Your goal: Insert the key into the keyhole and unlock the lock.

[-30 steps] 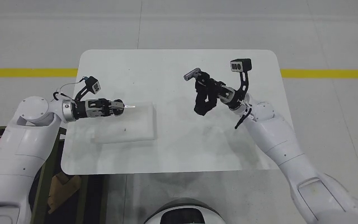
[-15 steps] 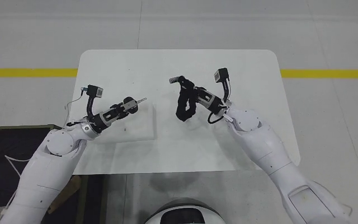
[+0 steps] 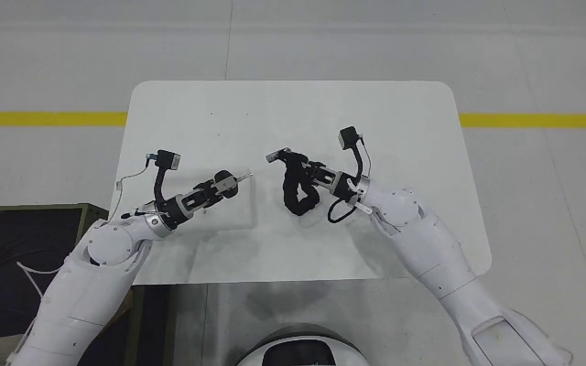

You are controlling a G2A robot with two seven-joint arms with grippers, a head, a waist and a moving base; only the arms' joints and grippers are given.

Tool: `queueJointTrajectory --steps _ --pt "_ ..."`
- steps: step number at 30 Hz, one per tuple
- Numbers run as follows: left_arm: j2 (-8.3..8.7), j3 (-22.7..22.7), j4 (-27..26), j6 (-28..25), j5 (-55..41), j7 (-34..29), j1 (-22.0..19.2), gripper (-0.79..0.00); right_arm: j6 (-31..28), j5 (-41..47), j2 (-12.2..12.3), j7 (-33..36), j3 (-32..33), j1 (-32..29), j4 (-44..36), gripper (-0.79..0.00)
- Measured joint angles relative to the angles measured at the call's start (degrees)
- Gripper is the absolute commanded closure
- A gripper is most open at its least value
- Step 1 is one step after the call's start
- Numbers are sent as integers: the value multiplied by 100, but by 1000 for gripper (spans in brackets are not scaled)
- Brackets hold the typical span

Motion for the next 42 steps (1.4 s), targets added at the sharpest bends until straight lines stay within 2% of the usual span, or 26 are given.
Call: queueJointTrajectory --steps 9,17,23,31,36,42 --pt "-108 -71 -23 228 172 -35 39 0 173 -203 -75 134 67 -162 -193 0" --pt "-214 -265 -41 -45 422 449 171 0 219 -83 -219 165 -6 -123 -46 0" --pt "-265 -273 -73 -164 244 224 208 0 128 -3 -284 86 15 -102 44 0" --pt "-265 -274 -72 -160 252 232 210 0 171 -70 -275 27 37 -181 -32 0" --pt "-293 -399 -262 14 427 380 438 0 471 -396 -256 -75 189 -409 -385 0" --pt "-326 -489 -282 204 494 268 435 0 521 -348 -282 2 265 -482 -498 0"
